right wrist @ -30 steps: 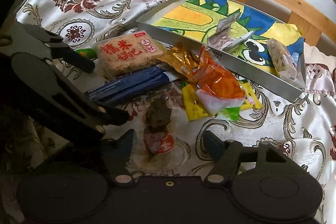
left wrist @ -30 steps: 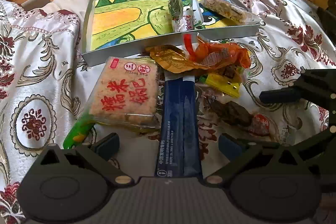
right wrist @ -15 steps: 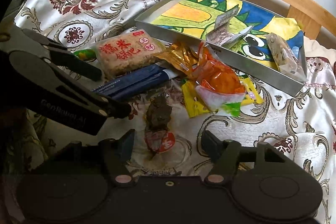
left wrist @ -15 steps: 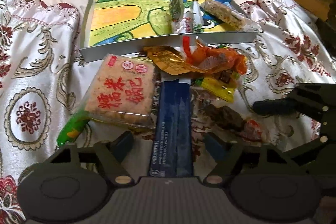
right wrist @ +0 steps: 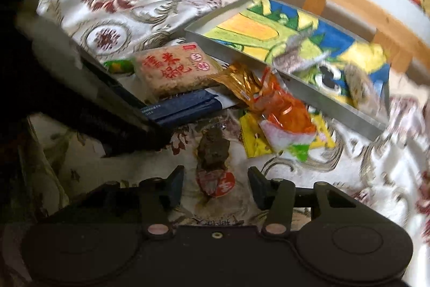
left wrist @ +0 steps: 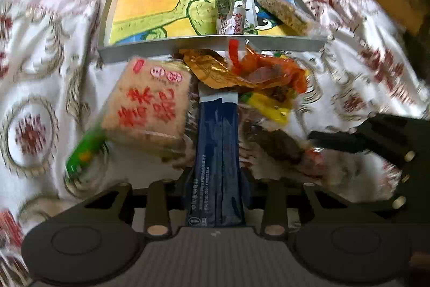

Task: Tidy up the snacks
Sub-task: 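Grasp the long dark-blue packet with the left gripper while the right gripper grasps the red-labelled meat snack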

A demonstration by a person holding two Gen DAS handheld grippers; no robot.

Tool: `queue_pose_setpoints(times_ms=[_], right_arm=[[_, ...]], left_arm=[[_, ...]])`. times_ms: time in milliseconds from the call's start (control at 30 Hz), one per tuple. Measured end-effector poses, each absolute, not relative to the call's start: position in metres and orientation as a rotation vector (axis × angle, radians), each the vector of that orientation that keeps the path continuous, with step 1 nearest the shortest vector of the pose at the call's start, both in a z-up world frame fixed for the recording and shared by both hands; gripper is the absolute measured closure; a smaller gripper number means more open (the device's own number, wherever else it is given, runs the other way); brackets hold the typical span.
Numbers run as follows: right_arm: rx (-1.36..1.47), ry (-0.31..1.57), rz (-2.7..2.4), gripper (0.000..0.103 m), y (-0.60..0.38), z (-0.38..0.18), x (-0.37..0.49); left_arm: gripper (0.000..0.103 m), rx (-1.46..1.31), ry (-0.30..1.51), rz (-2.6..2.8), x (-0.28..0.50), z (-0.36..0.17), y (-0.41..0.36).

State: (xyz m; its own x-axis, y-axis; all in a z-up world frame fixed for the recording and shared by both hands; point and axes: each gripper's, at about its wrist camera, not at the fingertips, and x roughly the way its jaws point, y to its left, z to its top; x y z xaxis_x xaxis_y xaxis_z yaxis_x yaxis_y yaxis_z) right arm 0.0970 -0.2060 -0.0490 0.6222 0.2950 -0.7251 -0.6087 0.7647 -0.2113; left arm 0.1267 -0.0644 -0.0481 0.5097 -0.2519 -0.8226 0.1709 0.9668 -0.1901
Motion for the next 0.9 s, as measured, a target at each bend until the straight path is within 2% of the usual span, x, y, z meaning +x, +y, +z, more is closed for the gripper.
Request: queue_pose_setpoints(times_ms=[367, 900], right_arm=[[-0.810, 0.530, 0.530, 0.051, -0.192, -0.047, 0.055], [-0.875, 0.377, 0.542, 0.051, -0.188, -0.036, 0.040]], left_arm=[[0.065, -0.254, 1.017, -0.235, 0.106, -0.027, -0.045], [0.068, -0.333, 0.956, -0.211, 0.081, -0.003, -0.021]])
